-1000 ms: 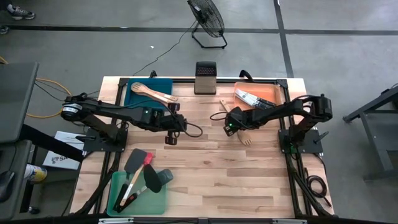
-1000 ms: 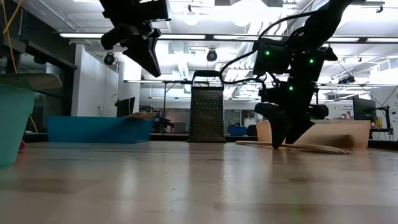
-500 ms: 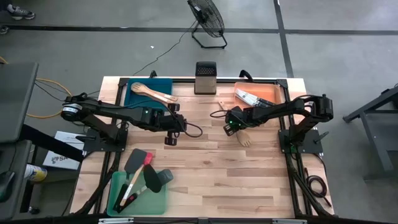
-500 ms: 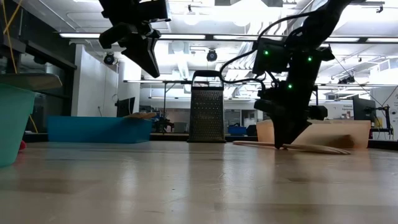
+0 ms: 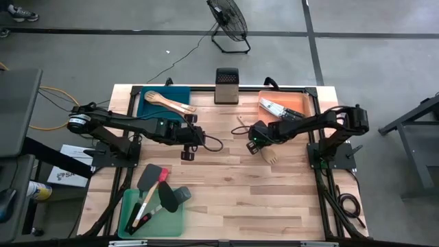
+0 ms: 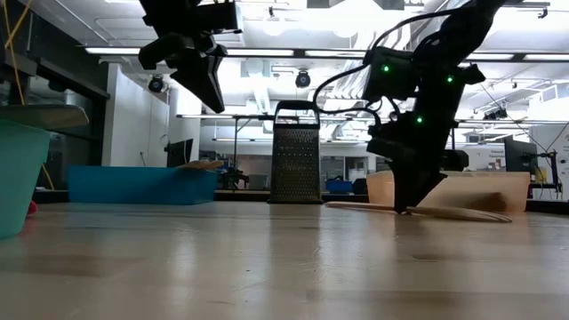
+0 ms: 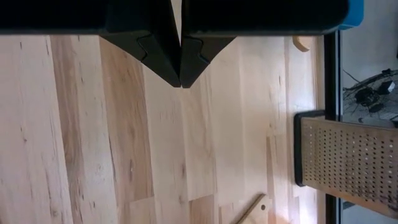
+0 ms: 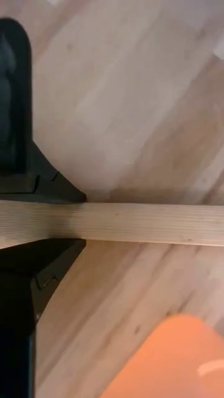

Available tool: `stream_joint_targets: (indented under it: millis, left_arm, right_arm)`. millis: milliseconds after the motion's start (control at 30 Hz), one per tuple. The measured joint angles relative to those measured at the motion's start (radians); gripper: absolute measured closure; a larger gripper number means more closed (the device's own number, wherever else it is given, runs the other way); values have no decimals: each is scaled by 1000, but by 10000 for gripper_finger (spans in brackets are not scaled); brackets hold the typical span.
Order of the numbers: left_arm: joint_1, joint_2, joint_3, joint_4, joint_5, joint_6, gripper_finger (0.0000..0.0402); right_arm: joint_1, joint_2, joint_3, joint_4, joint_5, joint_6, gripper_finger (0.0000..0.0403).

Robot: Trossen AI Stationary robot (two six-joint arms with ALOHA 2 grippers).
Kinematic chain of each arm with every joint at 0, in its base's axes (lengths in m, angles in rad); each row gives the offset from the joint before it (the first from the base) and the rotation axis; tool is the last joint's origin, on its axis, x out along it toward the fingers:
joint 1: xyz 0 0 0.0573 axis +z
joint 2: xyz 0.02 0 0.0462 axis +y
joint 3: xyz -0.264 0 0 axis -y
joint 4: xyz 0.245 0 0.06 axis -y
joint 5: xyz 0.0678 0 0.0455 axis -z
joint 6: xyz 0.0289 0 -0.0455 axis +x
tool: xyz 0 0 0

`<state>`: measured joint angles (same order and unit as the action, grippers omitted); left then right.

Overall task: Pick & Place Kitchen Items
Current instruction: Put the brown wooden spoon into the blue bin

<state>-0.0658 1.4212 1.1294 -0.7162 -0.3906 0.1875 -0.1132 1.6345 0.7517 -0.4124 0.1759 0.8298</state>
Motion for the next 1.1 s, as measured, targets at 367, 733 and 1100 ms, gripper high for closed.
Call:
stream_joint_targets:
  millis: [367,733,1100]
  left_arm:
    - [0,0,1,-19,18,-18,402]
    - [0,1,1,68,18,-12,402]
    - [0,1,1,326,106,24,402]
  right_arm:
    - [131,-109,-4,50,87,7,337]
    - [274,-317,-3,81,382,-34,337]
    - [424,-518,-1,217,612,-314,338]
